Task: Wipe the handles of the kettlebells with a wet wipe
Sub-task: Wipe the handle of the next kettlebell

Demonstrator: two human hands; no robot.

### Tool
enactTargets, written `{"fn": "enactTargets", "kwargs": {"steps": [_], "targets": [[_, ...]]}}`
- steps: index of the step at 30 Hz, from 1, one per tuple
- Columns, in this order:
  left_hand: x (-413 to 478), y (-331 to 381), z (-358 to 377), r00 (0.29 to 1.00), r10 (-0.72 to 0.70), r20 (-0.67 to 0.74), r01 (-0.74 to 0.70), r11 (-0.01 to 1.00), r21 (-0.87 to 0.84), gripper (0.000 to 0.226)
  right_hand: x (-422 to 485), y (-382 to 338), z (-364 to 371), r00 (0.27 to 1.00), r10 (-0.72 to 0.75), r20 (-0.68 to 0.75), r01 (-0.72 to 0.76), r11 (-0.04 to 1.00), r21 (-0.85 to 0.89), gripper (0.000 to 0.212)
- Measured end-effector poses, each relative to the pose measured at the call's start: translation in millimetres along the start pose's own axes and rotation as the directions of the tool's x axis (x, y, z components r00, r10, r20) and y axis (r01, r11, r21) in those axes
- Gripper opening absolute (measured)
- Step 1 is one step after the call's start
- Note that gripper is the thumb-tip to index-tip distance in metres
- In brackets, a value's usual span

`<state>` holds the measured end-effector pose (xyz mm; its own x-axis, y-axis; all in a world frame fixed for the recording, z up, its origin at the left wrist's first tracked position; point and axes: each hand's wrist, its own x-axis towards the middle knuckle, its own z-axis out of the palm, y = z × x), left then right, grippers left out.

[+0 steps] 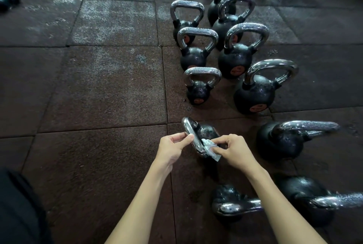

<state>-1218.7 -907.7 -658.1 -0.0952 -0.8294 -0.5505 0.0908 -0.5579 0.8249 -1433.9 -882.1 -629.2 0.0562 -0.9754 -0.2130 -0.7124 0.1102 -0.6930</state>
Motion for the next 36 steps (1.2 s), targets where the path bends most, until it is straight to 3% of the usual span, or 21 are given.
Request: {"fn": "enactTargets", "kwargs": {"steps": [5, 8, 13, 19, 22, 25, 32, 36], "targets": [[-4.6, 3.4, 2.3, 1.000, 0.000, -0.001, 0.000, 0.999, 0.039, 0.030, -2.9, 1.6, -1.9, 0.999, 0.035, 0.008, -0.035, 0.999, 0.026, 0.025], [-4.8, 4.0, 2.7, 1.000, -0.013, -0.002, 0.013, 0.998, 0.057, 0.013, -5.0, 9.0, 1.6, 0.995, 0.097, -0.003, -0.097, 0.995, 0.016, 0.026], [-4.6, 3.4, 2.3, 1.000, 0.007, -0.014, -0.006, 0.999, 0.043, 0.015, -3.0, 7.6, 3.1, 0.998, 0.058, -0.023, -0.059, 0.998, -0.029, 0.021], [-7.9, 6.3, 0.6, 0.999, 0.047, -0.021, -0.046, 0.999, 0.021, 0.067, -0.5, 4.1, -2.2, 0.992, 0.123, 0.023, -0.121, 0.988, -0.101, 0.018], [-12.4, 6.8, 1.1, 0.998, 0.057, -0.011, -0.057, 0.998, 0.008, 0.072, 16.4, -7.4, -3.1, 0.986, 0.142, -0.091, -0.149, 0.987, -0.065, 0.010], [-11.8, 4.7, 3.0, 0.998, 0.066, 0.007, -0.066, 0.998, 0.016, 0.072, 43.5, -24.1, 13.2, 0.965, 0.149, -0.215, -0.148, 0.989, 0.018, 0.016], [-4.8, 1.3, -4.8, 0.998, 0.056, -0.006, -0.056, 0.997, 0.051, 0.071, 66.5, -29.3, 47.3, 0.943, 0.113, -0.314, -0.136, 0.989, -0.052, 0.019], [-1.3, 1.4, -7.2, 0.998, 0.056, -0.003, -0.056, 0.997, 0.061, 0.072, 69.0, -32.6, 50.0, 0.954, 0.095, -0.283, -0.103, 0.995, -0.016, 0.016]]}}
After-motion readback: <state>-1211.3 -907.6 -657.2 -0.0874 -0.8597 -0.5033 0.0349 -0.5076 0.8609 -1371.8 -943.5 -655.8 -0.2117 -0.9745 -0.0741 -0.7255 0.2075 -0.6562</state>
